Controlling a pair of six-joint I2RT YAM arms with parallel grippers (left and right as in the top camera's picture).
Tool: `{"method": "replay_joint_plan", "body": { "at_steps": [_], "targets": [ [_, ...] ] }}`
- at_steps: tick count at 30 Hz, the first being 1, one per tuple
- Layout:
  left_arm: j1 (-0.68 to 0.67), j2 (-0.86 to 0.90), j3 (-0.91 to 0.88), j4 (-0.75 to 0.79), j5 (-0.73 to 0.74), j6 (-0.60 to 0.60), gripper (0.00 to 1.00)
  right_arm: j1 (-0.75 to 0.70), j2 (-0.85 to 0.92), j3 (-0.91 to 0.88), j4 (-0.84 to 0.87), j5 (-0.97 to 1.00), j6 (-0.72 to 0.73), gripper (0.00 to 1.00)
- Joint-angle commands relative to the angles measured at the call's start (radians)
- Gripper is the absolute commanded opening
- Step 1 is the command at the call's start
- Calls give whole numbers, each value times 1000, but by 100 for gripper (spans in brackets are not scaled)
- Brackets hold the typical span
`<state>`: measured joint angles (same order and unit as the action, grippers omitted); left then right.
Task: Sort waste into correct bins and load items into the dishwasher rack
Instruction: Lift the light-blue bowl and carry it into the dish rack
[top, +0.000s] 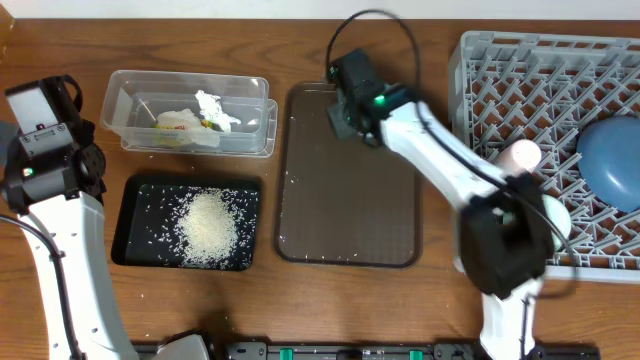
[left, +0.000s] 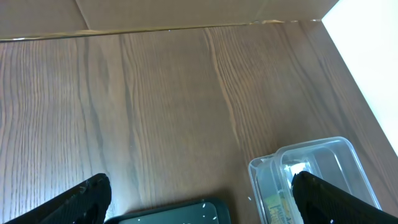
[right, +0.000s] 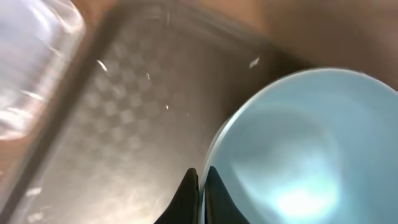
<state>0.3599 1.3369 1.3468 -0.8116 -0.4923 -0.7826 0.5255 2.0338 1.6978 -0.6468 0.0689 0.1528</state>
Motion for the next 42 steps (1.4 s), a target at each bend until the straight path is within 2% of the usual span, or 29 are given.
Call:
{"method": "replay_joint_plan", "body": {
  "at_steps": [1, 5, 9, 14, 21, 30, 42],
  "targets": [
    [5, 2, 3, -3, -2, -4, 95, -80, -196, 17, -40, -20, 83, 1],
    [5, 2, 3, -3, -2, -4, 95, -232, -328, 17, -106, -145, 82, 1],
    [5, 2, 3, -3, -2, -5, 95, -433, -370, 17, -133, -410, 70, 1],
    [5, 2, 3, -3, -2, -5, 95, -692, -336, 3, -109, -815, 67, 1],
    [5, 2, 3, -3, -2, -5, 95, -881, -219, 0, 15, -1162, 87, 1],
    [5, 2, 3, -3, -2, -4, 95, -919, -44, 0, 81, -1210, 86, 1],
    [5, 2, 3, -3, -2, -5, 95, -970, 60, -1, 97, -1215, 60, 1]
  ]
}}
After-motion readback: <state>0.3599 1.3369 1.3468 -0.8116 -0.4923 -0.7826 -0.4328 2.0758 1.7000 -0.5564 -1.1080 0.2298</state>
